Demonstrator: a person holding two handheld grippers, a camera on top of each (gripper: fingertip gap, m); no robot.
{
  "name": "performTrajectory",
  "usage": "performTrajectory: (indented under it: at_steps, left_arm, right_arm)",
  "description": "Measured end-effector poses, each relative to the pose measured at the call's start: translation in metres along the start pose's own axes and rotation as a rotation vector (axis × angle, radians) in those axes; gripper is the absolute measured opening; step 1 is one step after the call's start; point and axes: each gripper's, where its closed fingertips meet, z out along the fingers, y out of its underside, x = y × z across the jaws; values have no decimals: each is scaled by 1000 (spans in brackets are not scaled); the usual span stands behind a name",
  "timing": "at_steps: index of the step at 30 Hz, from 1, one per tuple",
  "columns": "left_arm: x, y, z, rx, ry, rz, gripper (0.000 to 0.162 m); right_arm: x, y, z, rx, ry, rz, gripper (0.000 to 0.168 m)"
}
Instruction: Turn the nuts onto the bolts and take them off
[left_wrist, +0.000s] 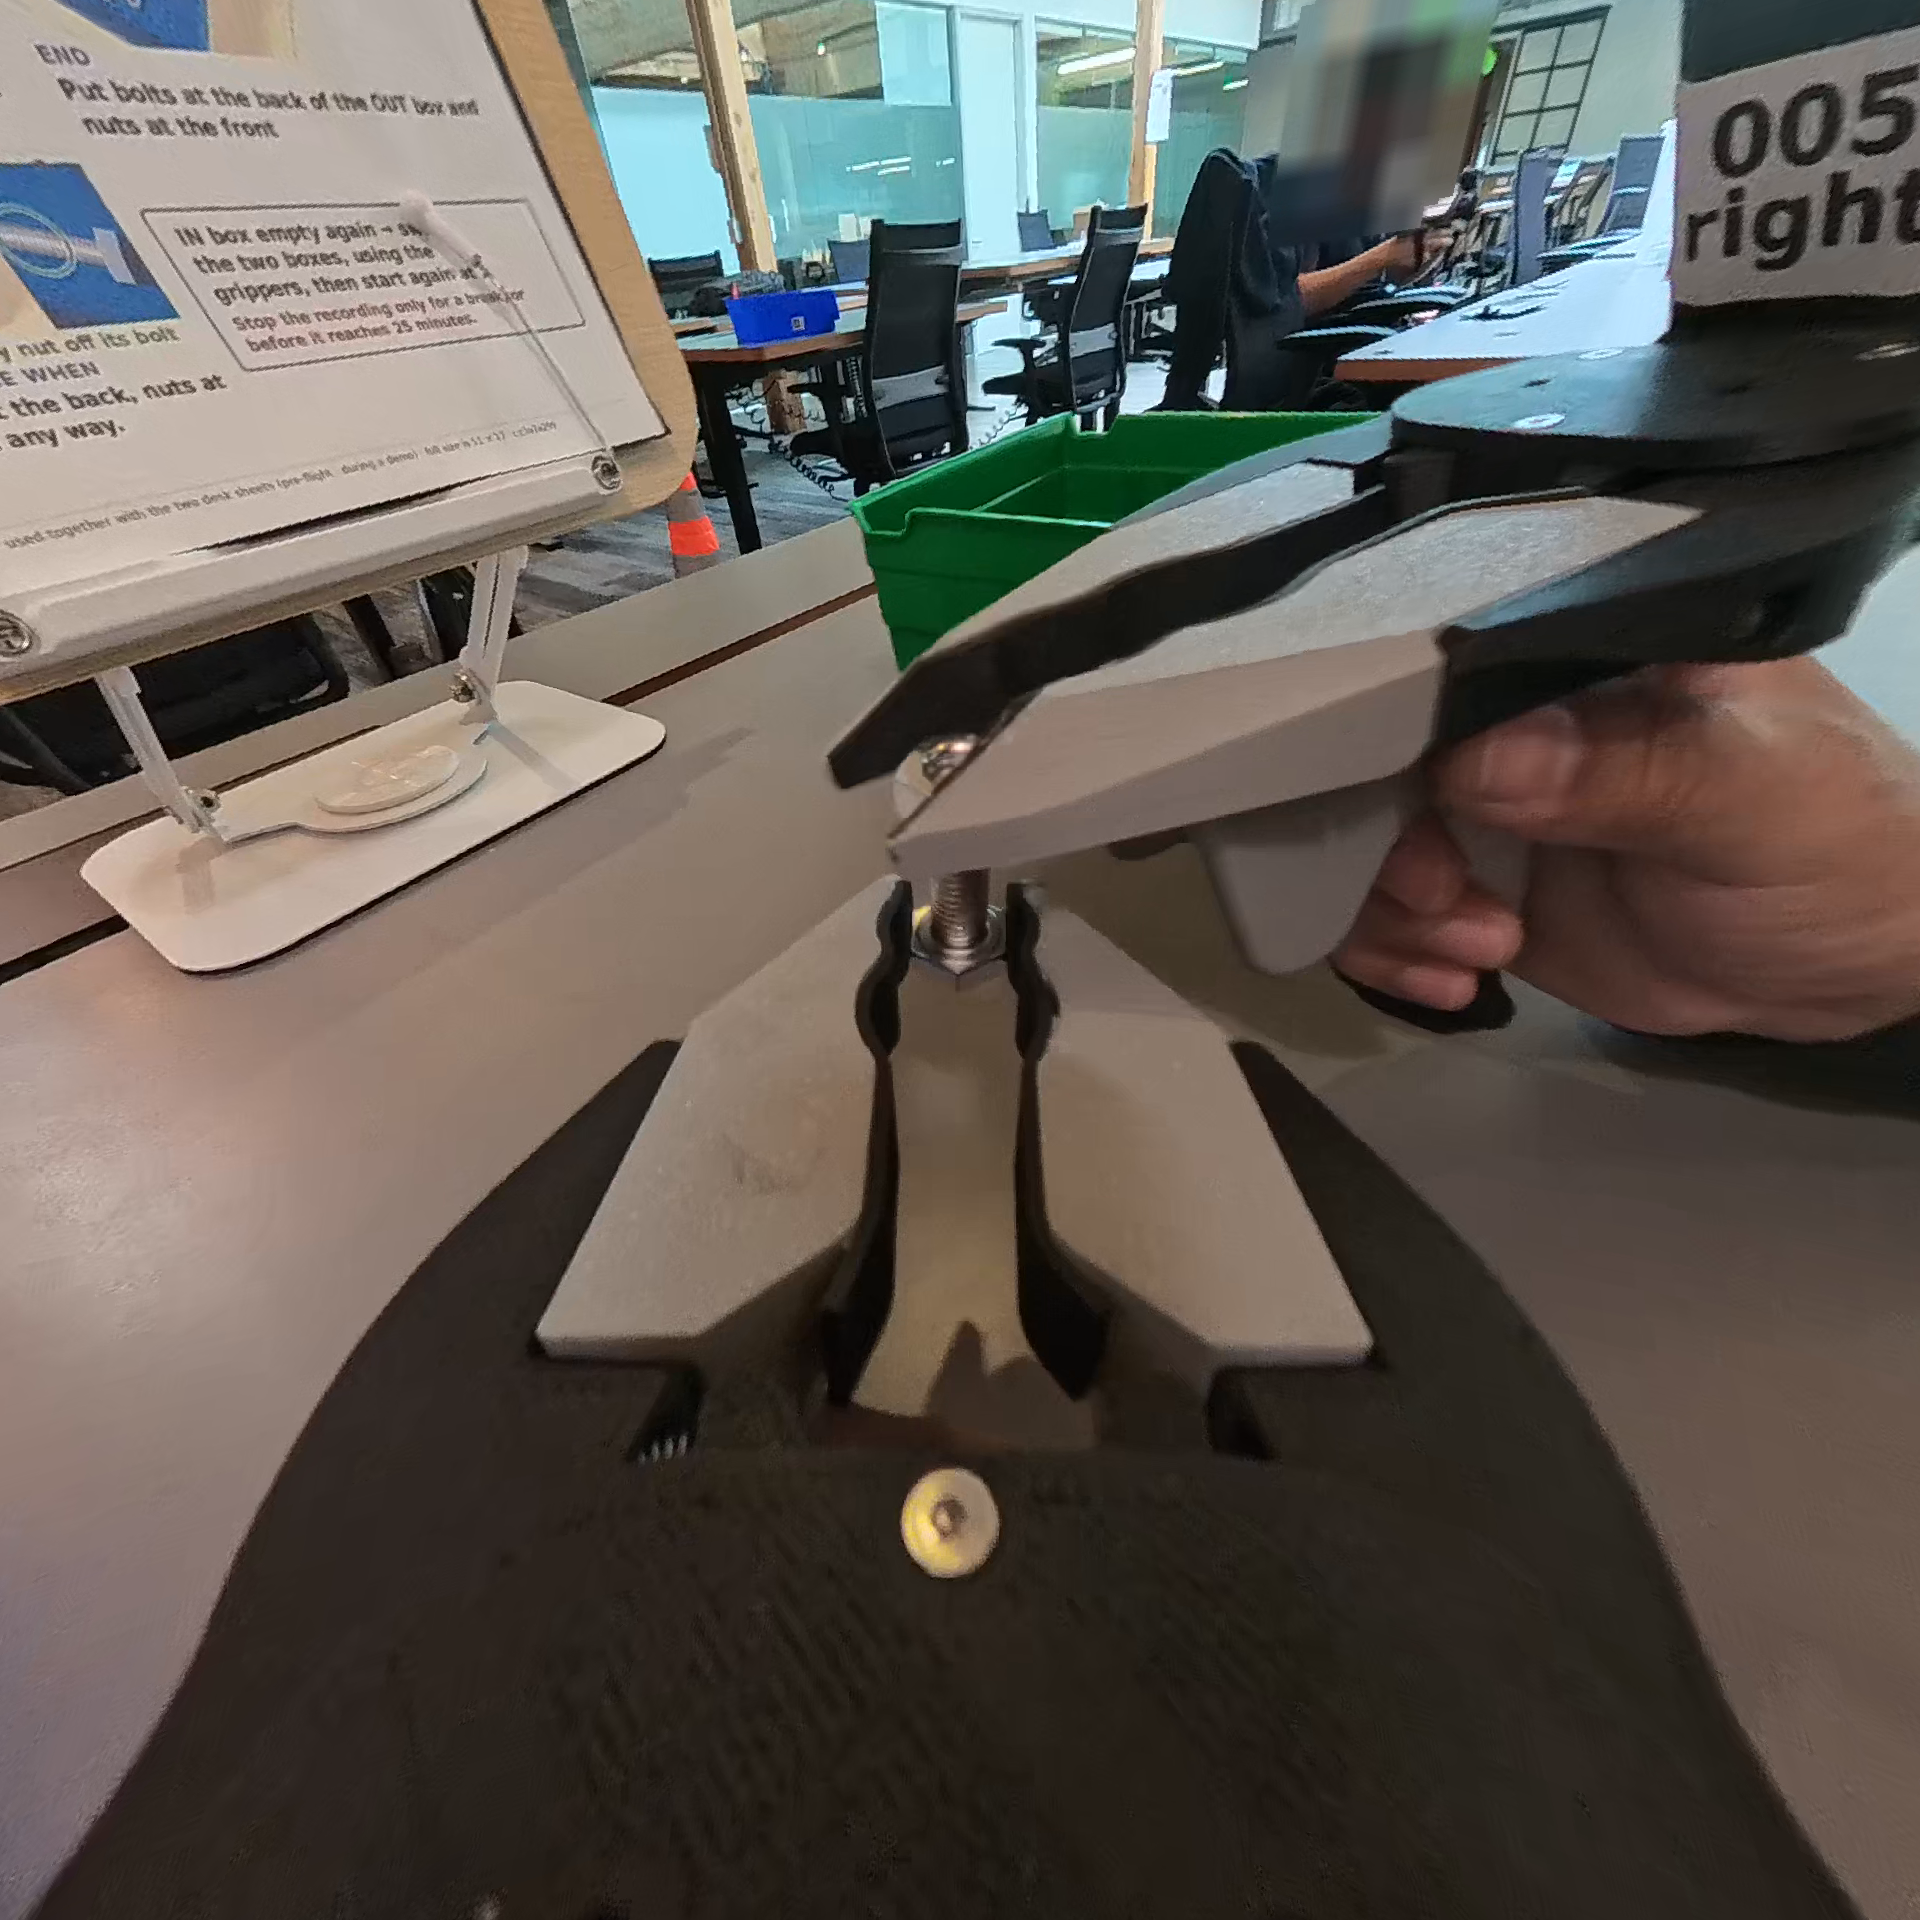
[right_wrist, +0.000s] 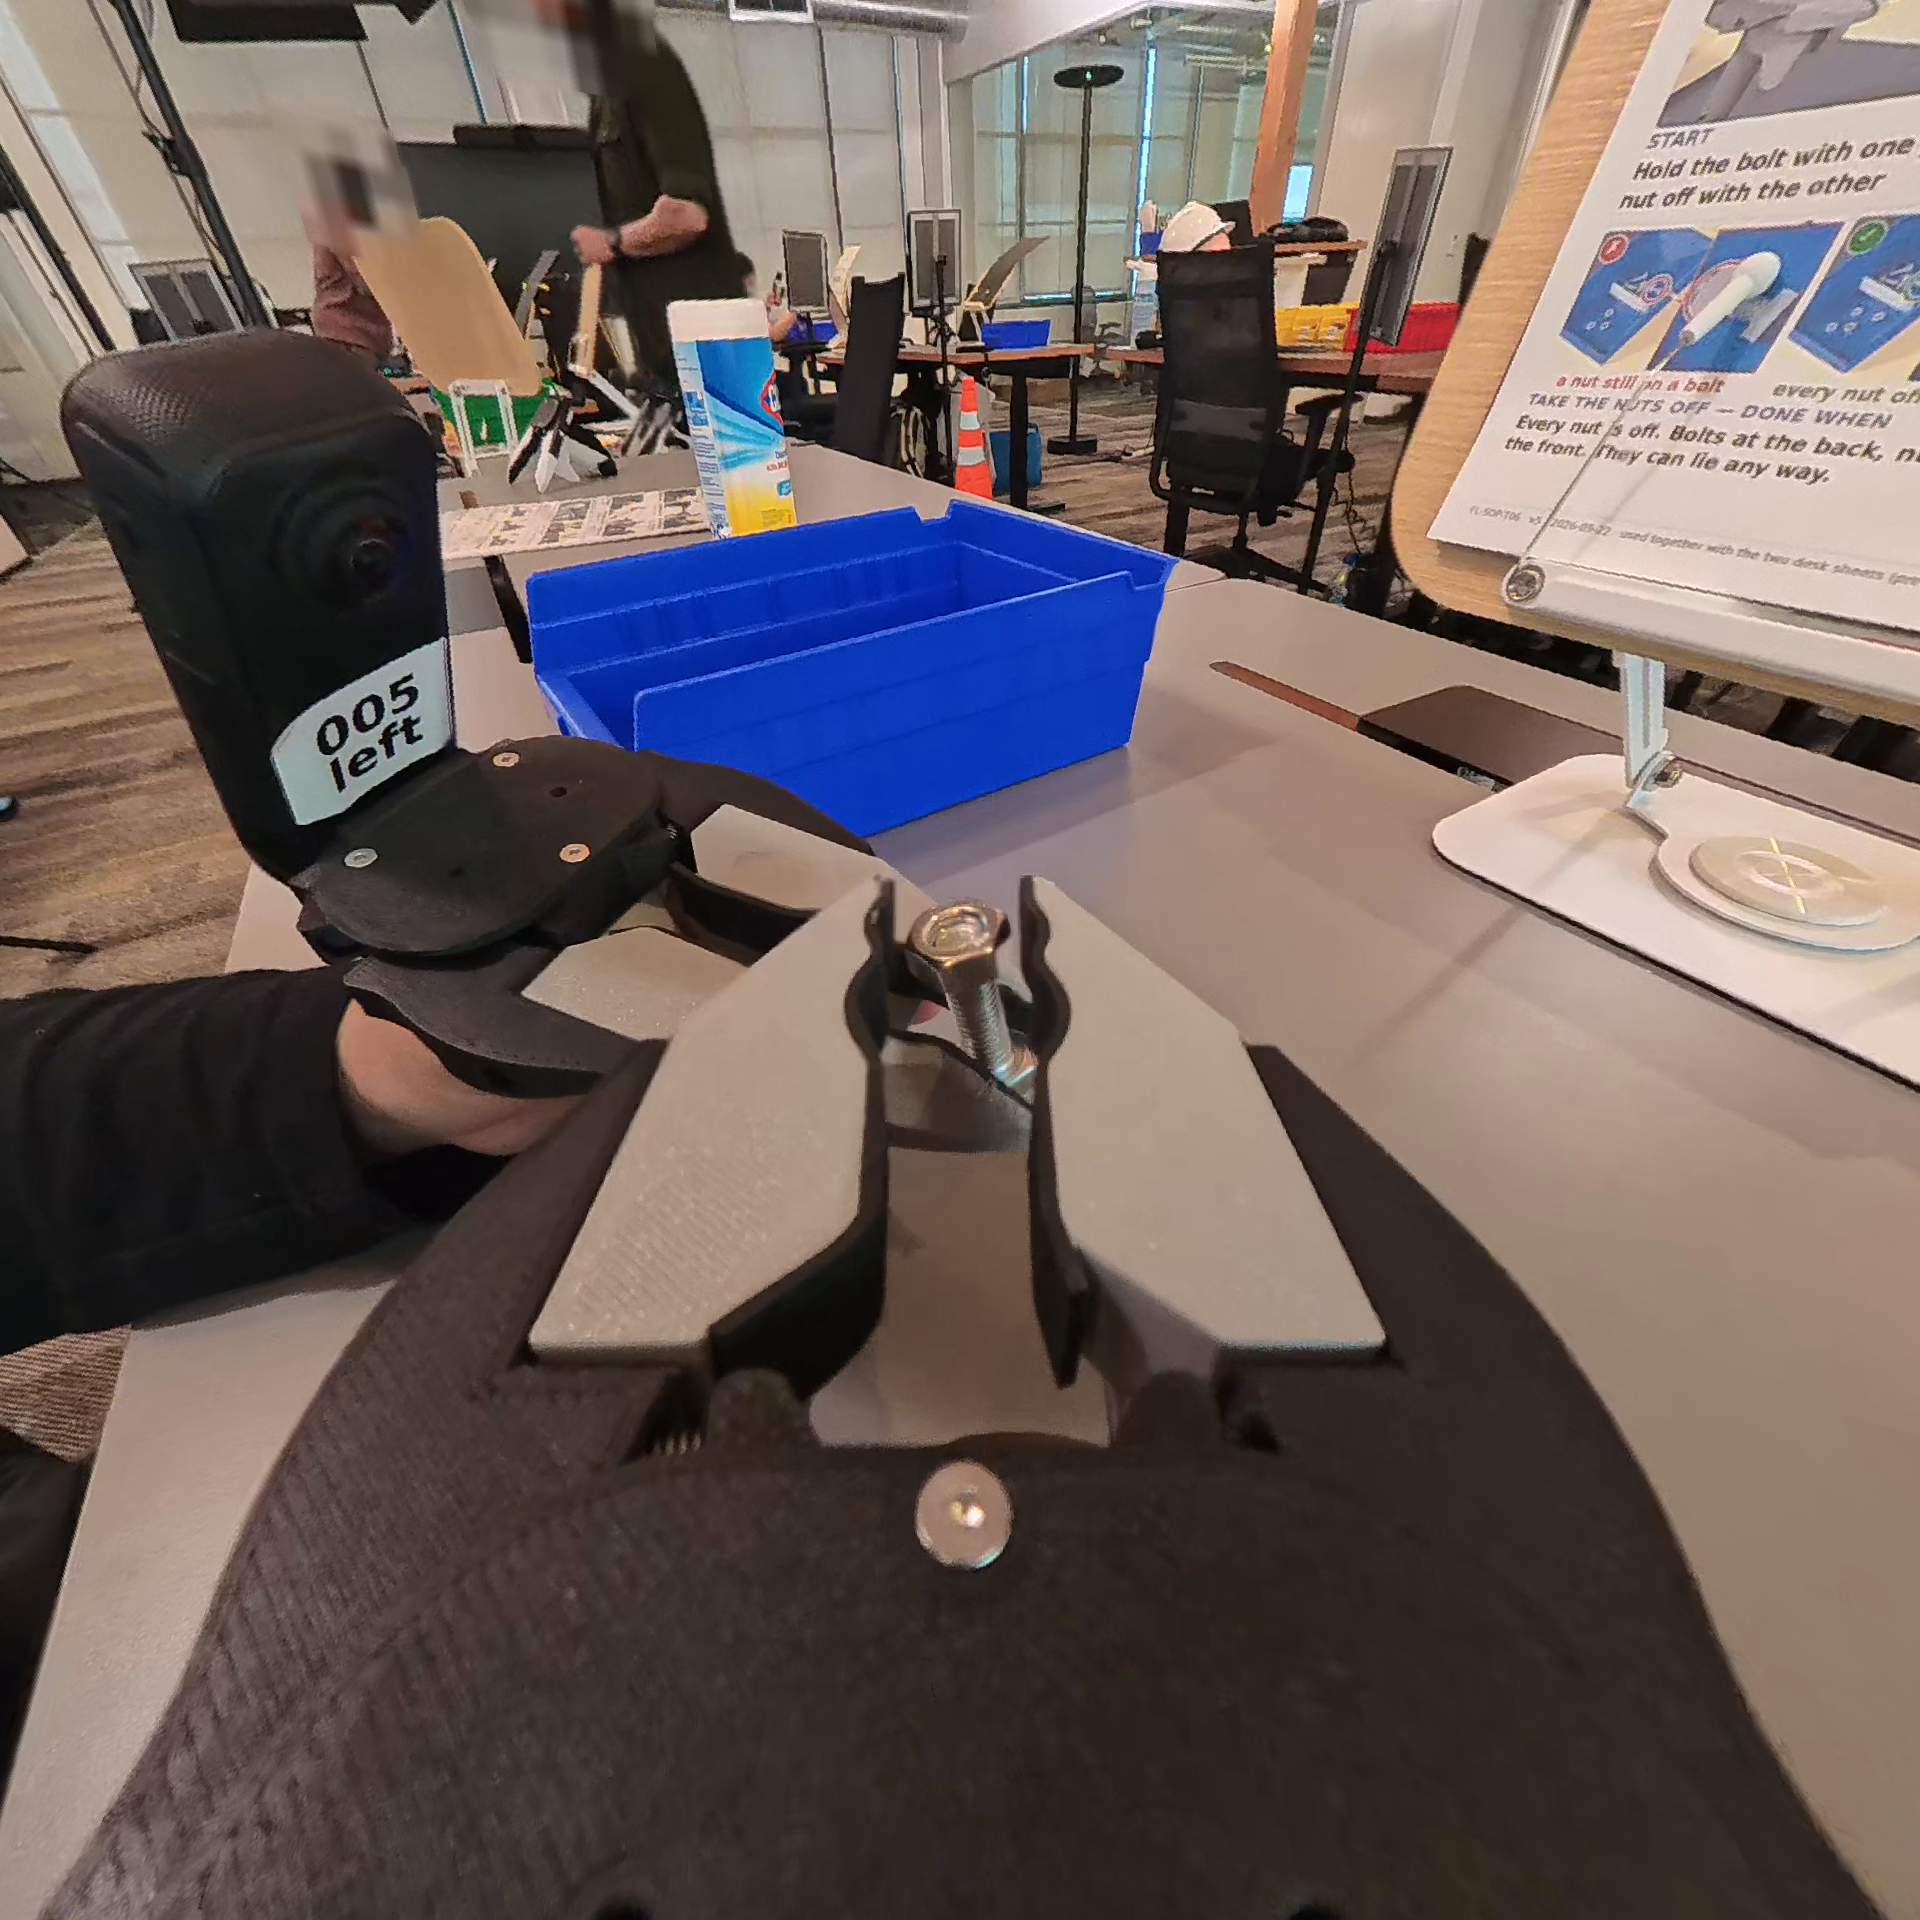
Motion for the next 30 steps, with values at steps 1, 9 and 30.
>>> performTrajectory:
  at_steps: [1, 9, 30]
  left_arm:
    - [-2, 2, 0, -11, -8, -7, 15]
    - [-9, 6, 0, -30, -28, -43, 15]
    - [-6, 2, -1, -4, -21, -12, 15]
  right_arm:
    - [1, 0, 0, 3, 1, 15, 28]
    - [4, 4, -1, -29, -8, 17, 31]
    - [12, 14, 0, -87, -1, 98, 16]
